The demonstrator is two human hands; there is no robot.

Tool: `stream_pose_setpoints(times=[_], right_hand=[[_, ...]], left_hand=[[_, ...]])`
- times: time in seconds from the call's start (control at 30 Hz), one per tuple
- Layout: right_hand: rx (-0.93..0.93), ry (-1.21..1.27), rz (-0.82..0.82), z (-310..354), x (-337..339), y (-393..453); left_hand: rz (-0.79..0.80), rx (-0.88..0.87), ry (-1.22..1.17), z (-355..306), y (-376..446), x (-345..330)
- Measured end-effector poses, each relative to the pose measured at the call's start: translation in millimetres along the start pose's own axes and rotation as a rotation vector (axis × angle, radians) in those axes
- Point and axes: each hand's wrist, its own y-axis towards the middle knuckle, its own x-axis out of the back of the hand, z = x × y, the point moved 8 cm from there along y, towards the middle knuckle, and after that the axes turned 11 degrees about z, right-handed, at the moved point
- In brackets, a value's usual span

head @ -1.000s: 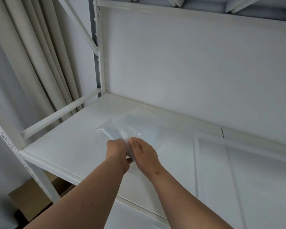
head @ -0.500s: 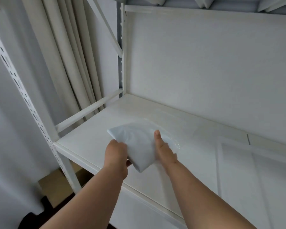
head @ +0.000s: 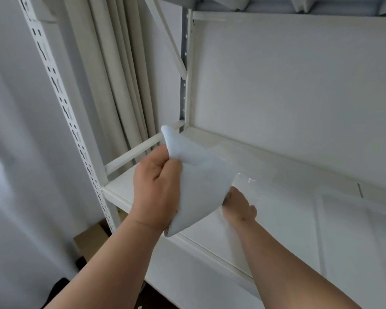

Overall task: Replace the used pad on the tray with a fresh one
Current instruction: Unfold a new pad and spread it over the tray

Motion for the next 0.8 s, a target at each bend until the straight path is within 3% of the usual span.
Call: stream_pose_setpoints(times=[0.1, 0.2, 0.3, 0.37, 0.47, 0.53, 0.6, 0.7, 0.8], right_hand=[[-0.04, -0.025, -0.005, -5, 3, -6], [-0.013, 0.256, -0.154, -6, 22, -19], [-0.049, 0.616, -0.37, -15, 40, -41], [-0.003, 0.904, -0.406, -17, 42, -60], [0.123, 1.399, -0.171, -16, 39, -87], [0.279, 1.586, 0.043, -12, 47, -105], [0.379, 1.611, 0.153, -21, 64, -123], [0.376, 1.644, 0.204, -49, 84, -142], [0.336, 1.657, 0.186, -83, 95, -148]], left_hand=[[-0.046, -0.069, -0.102, -19, 4, 13], [-0.012, -0.177, -0.049, -30, 7, 10], [0.121, -0.372, 0.229, -33, -3, -18], [0.203, -0.511, 0.457, -28, -13, -44], [0.348, -0.532, 0.617, -1, -25, -83], [0.459, -0.53, 0.657, 17, -38, -110], [0.608, -0.551, 0.674, 29, -57, -142], [0.797, -0.572, 0.67, 35, -88, -184], [0.878, -0.488, 0.487, 34, -106, -209]])
